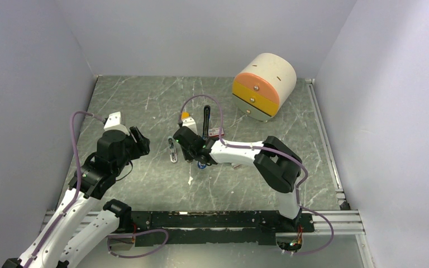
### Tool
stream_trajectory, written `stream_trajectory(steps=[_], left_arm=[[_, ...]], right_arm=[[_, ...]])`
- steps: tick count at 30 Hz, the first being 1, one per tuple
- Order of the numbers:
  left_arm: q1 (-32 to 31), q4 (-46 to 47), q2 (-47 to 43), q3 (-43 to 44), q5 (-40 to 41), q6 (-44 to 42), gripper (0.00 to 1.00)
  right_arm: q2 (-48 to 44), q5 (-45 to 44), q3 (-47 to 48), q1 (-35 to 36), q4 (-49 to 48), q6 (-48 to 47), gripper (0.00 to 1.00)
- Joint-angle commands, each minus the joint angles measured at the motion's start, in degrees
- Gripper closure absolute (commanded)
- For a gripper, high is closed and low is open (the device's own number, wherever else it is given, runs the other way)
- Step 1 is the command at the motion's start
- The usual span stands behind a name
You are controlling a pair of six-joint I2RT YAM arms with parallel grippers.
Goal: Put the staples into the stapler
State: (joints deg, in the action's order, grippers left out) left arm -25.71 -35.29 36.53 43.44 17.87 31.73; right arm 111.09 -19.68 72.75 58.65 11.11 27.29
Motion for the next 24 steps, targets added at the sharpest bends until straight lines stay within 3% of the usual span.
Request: stream_trajectory(steps=[1,12,14,18,24], left_arm=[[-0.1,1.1,-0.3,0.3,-0.6,-0.5,0.38],[-0.1,3.3,-0.2,0.4,-3.8,-1.5,0.37],[-0.1,4.6,-0.2,0.1,-5.2,-1.6,0.37],[-0.1,6.2,0.5,-0.1,-7.1,-1.3,0.37],[-0.1,6.0,1.1,-0.1,-7.3,-1.1,0.37]], right_arm=[[-2.5,-0.3,1.8,-0.2,0.3,-0.2,0.7],[-15.5,-6.1,-5.3,-4.3,7.7,4.9,0.71],[-19.0,-5.7,-8.6,-6.7,11.1,7.5,0.68],[-24.7,-5.5,-14.9,-11.8,15.7,12.8,0.49],[-26.1,-1.7,-20.6,-15.2,12.9,10.6,0.52]])
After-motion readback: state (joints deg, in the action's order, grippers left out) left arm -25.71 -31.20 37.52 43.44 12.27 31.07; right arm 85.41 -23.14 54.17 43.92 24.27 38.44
